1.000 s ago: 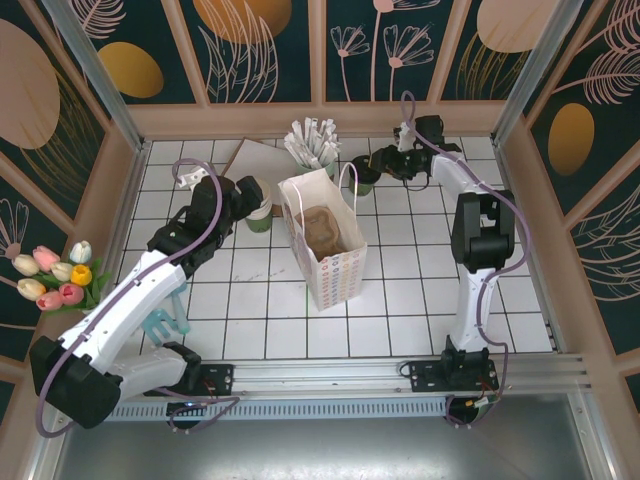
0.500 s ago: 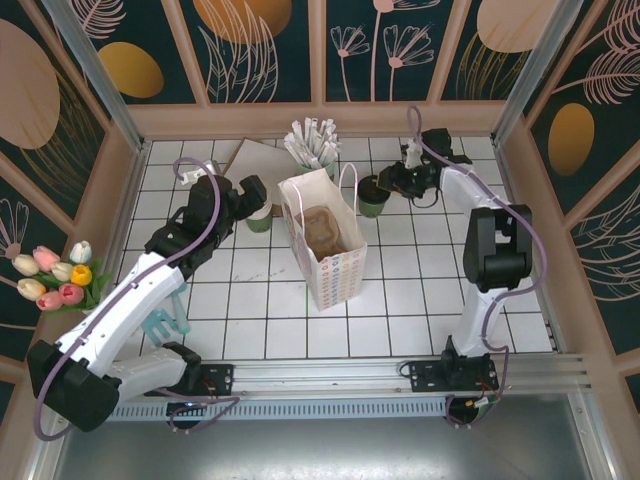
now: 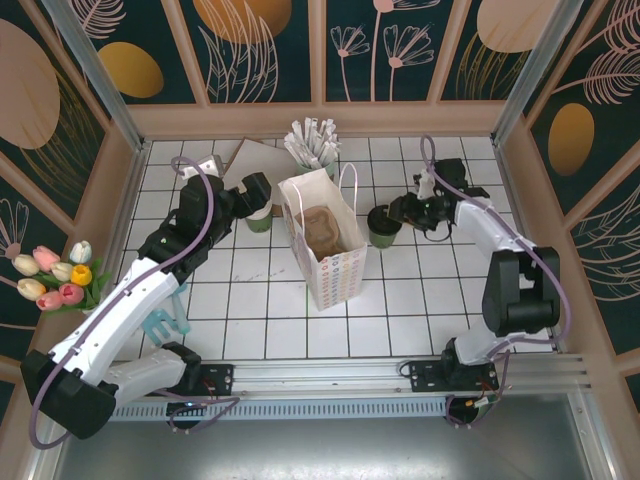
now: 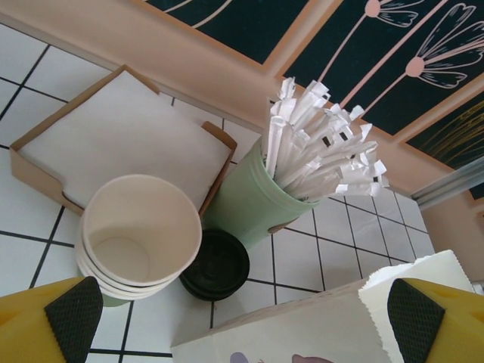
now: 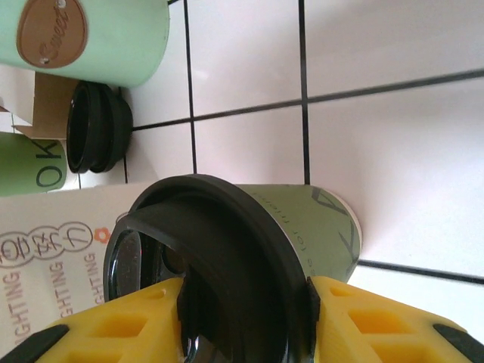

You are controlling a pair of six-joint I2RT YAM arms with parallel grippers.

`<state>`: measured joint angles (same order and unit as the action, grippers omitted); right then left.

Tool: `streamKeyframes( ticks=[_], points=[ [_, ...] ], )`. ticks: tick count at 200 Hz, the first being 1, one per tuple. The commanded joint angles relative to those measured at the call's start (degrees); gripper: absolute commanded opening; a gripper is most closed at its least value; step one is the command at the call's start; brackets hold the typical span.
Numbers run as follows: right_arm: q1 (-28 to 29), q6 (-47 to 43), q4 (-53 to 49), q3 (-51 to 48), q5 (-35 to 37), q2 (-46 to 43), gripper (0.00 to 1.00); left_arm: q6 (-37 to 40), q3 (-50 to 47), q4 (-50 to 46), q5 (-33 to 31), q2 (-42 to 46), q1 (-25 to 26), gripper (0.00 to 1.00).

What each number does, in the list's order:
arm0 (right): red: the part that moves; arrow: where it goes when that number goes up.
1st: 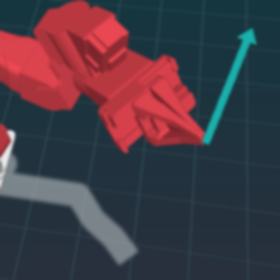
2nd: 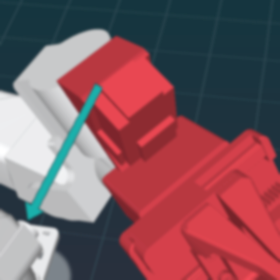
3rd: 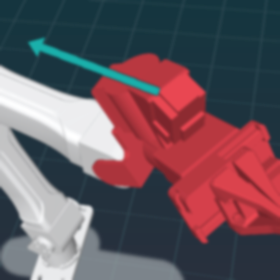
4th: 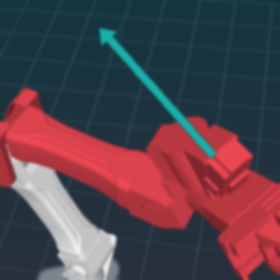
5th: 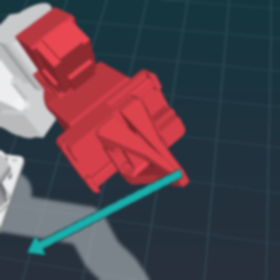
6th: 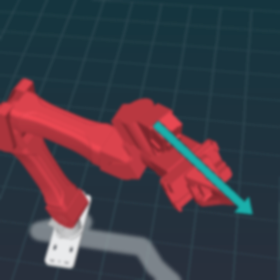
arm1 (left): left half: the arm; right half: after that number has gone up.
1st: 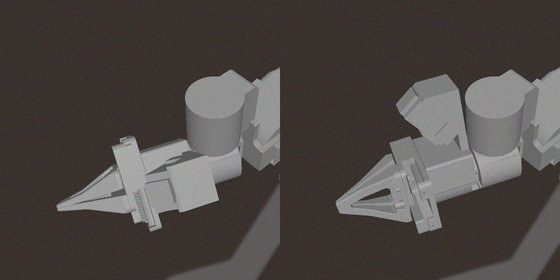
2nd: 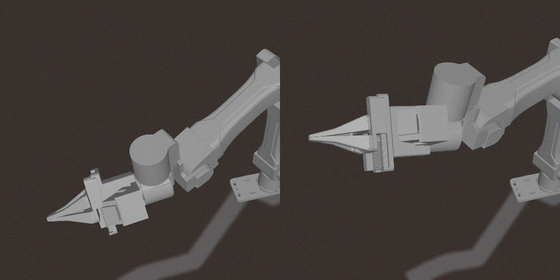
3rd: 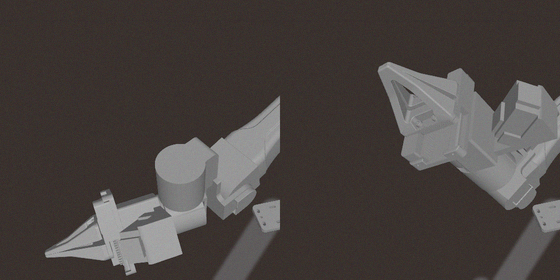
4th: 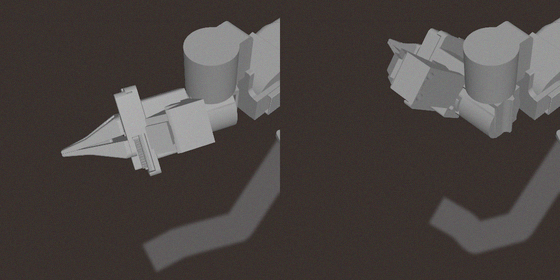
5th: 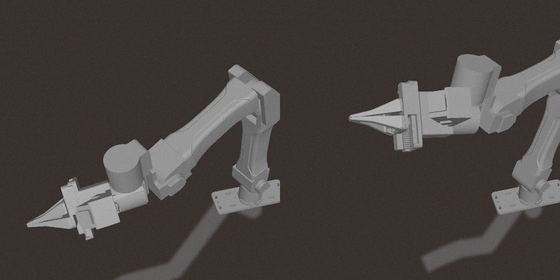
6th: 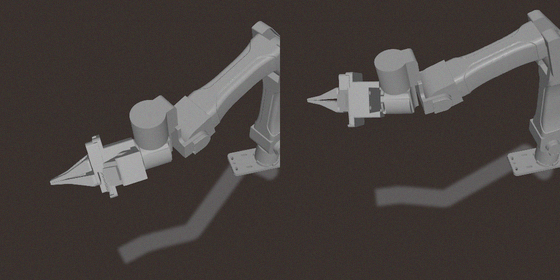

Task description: Pack the takeout coffee

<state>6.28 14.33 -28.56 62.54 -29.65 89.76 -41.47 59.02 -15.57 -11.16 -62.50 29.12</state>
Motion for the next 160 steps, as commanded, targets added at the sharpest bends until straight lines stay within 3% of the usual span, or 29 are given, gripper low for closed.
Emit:
streamKeyframes(
  ticks=[1,58,102,125,160],
  points=[
    [-0.4,1.5,-1.7,-3.4,1.7,-3.7,0.43,1.5,-0.2,1.9,2.5,0.7,-0.4,0.99],
    [-1.5,1.3,-2.9,-6.6,1.7,-6.8,0.49,1.2,-1.6,2.9,2.0,2.3,-0.4,0.99],
    [-1.4,3.4,-3.9,-3.0,4.8,-7.2,0.75,1.7,-1.6,2.3,1.3,2.3,-0.4,0.98],
    [-0.8,5.0,-4.4,-0.7,2.4,-7.2,0.98,2.2,-1.6,1.7,1.4,2.1,-0.4,0.98],
    [3.4,6.3,-8.7,4.7,12.5,-6.9,0.99,2.4,-1.8,0.7,0.1,2.5,-0.4,0.99]
  ],
)
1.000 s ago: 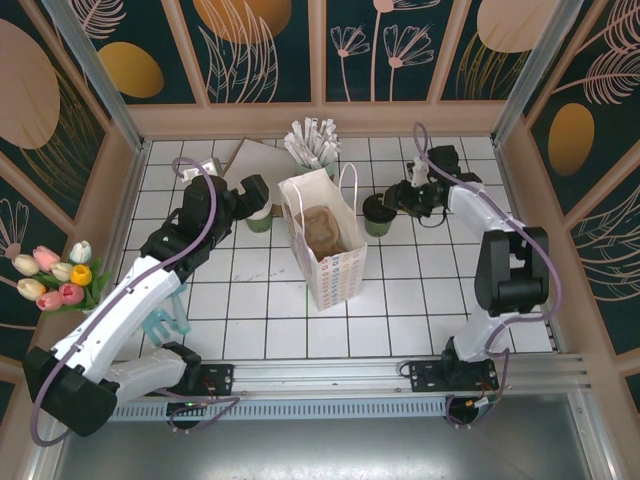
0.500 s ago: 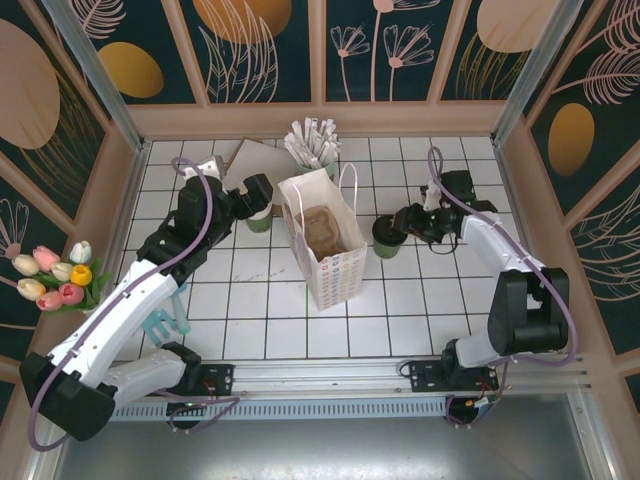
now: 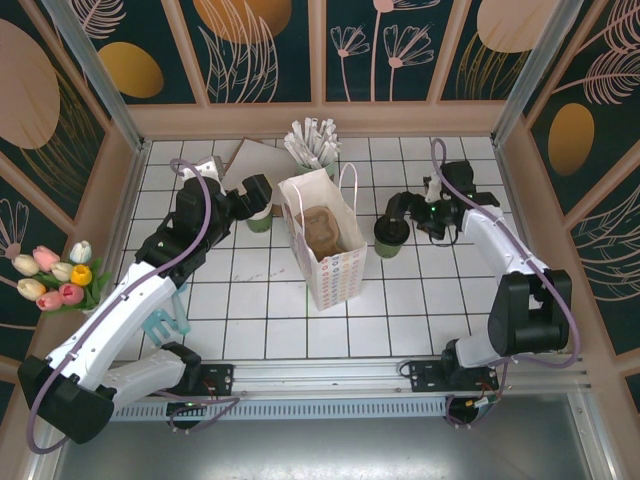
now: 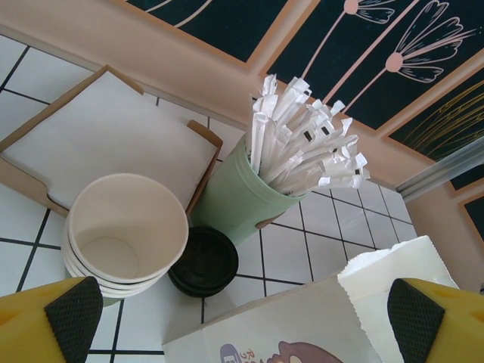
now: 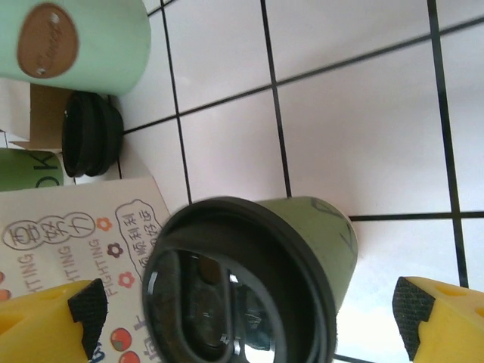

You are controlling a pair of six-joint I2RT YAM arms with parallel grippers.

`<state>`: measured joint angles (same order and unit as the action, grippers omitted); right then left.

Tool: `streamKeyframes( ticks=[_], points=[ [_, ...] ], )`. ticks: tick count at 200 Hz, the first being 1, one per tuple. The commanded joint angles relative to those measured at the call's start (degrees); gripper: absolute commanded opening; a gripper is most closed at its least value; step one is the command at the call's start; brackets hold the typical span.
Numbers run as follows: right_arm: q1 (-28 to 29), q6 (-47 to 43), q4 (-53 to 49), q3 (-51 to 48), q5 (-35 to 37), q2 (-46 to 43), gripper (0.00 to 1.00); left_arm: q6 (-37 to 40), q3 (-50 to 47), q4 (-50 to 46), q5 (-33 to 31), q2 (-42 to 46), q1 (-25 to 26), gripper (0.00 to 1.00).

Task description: Pack the takeout coffee

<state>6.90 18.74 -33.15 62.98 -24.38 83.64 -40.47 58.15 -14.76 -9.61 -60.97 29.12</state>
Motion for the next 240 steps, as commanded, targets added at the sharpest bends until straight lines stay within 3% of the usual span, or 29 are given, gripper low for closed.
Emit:
streamKeyframes(
  ticks=[1,27,73,130,159,207,240],
  points=[
    [3.0,2.0,-4.3,4.4,7.7,-0.7,0.99,1.4,-0.9,-0.1,-1.5,1.0,-0.4,0.98],
    [7.4,2.5,-10.1,8.2,18.3,2.7,0.99,1.2,-1.7,-0.1,-2.8,1.3,-0.4,0.99],
    [12.4,1.6,-16.9,13.0,22.7,8.9,0.99,0.7,-2.8,-1.1,-3.8,1.2,-0.4,0.99],
    [13.5,1.1,-19.7,16.0,23.2,10.4,0.99,0.8,-4.4,-1.1,-4.5,1.4,-0.4,0.98],
    [13.9,0.2,-19.8,16.1,19.0,11.4,0.99,1.2,-4.2,-1.2,-4.5,0.9,-0.4,0.99],
    [14.4,-0.6,-24.4,18.6,22.2,14.5,0.99,1.7,-3.3,-2.9,-4.0,-0.2,-0.4,0.99],
    [14.5,-1.4,-26.3,20.4,20.7,15.8,0.99,1.8,-3.5,-3.3,-3.5,-0.7,-0.4,0.98]
  ],
)
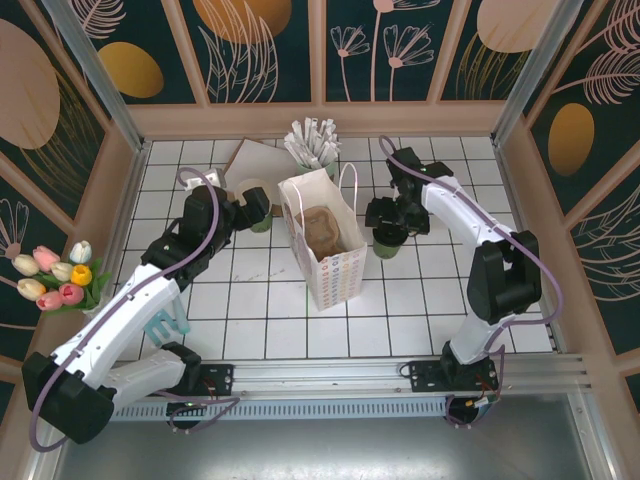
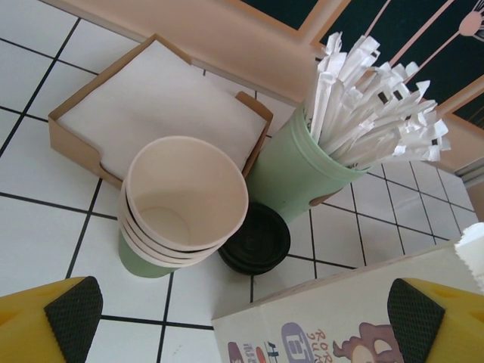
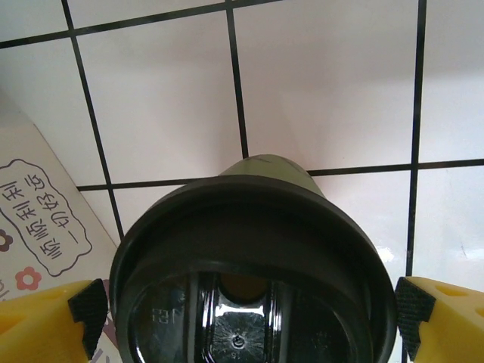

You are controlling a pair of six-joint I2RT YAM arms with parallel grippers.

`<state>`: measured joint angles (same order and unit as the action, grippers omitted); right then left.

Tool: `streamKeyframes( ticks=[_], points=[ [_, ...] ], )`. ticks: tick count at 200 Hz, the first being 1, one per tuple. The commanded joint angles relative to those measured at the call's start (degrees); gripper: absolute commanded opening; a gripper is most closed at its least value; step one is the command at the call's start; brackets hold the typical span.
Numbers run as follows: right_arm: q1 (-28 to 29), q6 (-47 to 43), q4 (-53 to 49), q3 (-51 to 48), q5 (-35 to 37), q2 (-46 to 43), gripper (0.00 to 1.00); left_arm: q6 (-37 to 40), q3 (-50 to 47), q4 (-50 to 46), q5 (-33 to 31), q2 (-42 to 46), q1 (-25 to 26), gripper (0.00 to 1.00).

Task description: Pack the takeout coffee

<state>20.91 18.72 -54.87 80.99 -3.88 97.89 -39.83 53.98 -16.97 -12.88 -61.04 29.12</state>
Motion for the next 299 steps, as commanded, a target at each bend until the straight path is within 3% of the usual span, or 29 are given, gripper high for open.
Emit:
streamKeyframes(
  ticks=[1,207,242,273,299],
  points=[
    [0.5,-1.4,-4.7,2.3,0.2,1.6,0.99,1.2,0.7,-1.1,-0.2,-0.6,-0.4,0.98],
    [0.9,-2.5,-12.8,7.4,-0.7,8.2,0.99,2.7,0.1,-0.4,0.6,-3.0,-0.4,0.99],
    [0.9,-2.7,-12.4,7.9,-1.0,8.2,0.92,3.0,0.7,-0.6,0.6,-3.3,-0.4,0.98],
    [0.9,-2.7,-12.8,8.7,0.1,7.9,0.79,3.3,1.2,-0.7,0.5,-3.6,-0.4,0.98],
    [0.8,-3.0,-13.6,9.3,0.6,6.7,0.76,3.8,1.4,-0.7,0.1,-3.7,-0.4,0.99]
  ],
)
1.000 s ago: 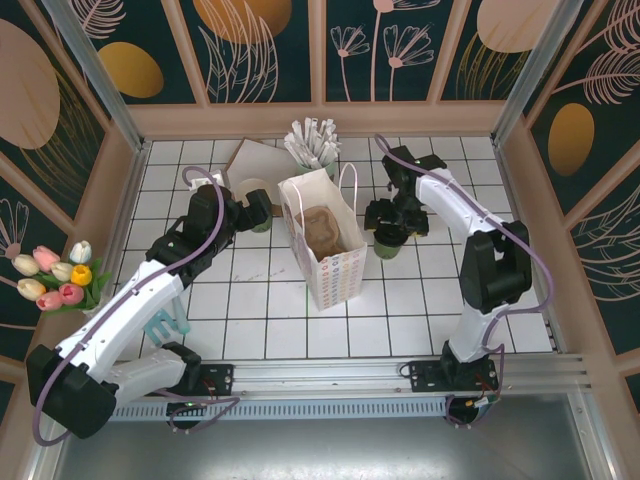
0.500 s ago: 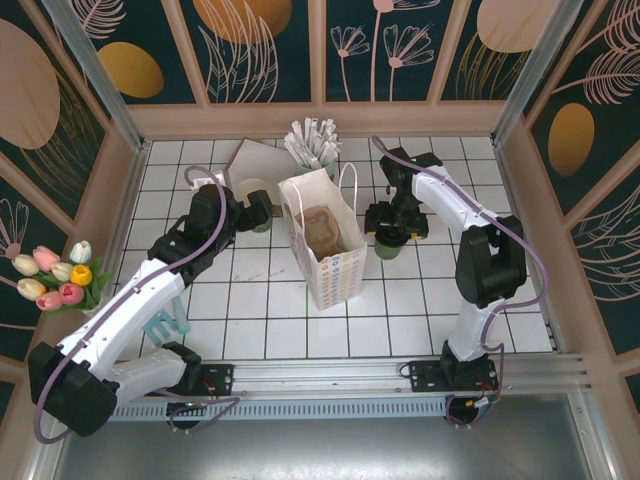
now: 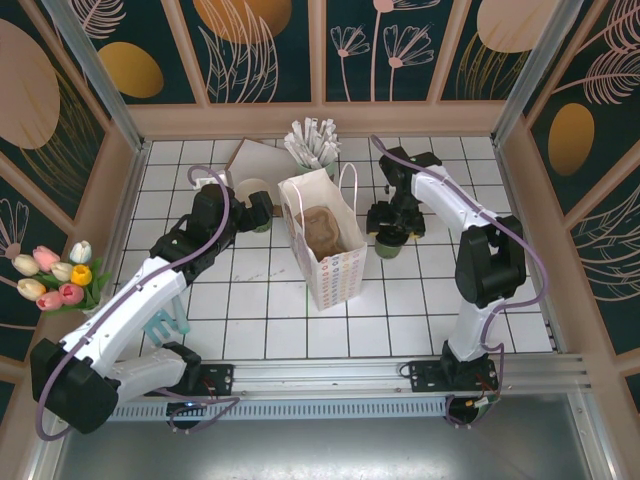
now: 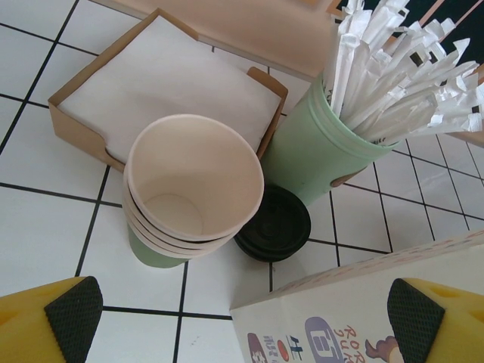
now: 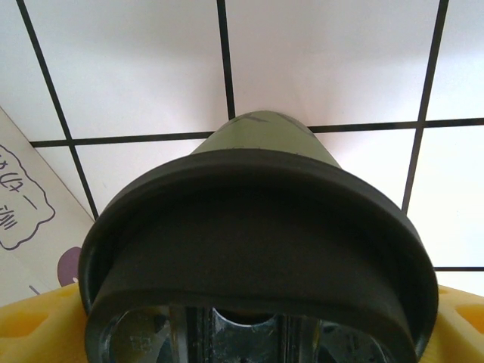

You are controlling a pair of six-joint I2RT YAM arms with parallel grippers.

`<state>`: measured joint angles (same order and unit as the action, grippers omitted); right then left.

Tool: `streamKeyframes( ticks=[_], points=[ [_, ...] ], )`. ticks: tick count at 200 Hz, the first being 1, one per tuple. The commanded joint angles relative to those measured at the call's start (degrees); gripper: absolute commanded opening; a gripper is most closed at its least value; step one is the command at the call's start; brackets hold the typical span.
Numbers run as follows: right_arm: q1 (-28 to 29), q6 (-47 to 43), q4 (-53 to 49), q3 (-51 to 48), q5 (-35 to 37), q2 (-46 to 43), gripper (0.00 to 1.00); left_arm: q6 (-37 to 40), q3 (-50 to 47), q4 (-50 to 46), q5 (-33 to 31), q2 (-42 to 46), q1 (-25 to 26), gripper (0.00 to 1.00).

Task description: Pack the takeout coffee

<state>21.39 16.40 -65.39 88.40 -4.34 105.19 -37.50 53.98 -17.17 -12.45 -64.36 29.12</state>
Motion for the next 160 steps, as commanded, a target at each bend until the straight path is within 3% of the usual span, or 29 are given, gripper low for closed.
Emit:
streamKeyframes(
  ticks=[1,94,160],
  points=[
    [0.3,-0.7,-3.1,1.9,1.1,-0.7,0.76,1.5,1.4,-0.5,-0.4,-0.4,-0.4,0.98],
    [0.3,-0.8,-5.1,1.6,3.3,-6.1,0.70,0.8,5.3,-0.2,-8.5,1.7,-0.4,0.98],
    [0.4,0.7,-7.5,0.5,3.2,-11.6,0.69,2.2,9.3,0.5,-7.5,-0.4,-0.4,0.98]
  ],
)
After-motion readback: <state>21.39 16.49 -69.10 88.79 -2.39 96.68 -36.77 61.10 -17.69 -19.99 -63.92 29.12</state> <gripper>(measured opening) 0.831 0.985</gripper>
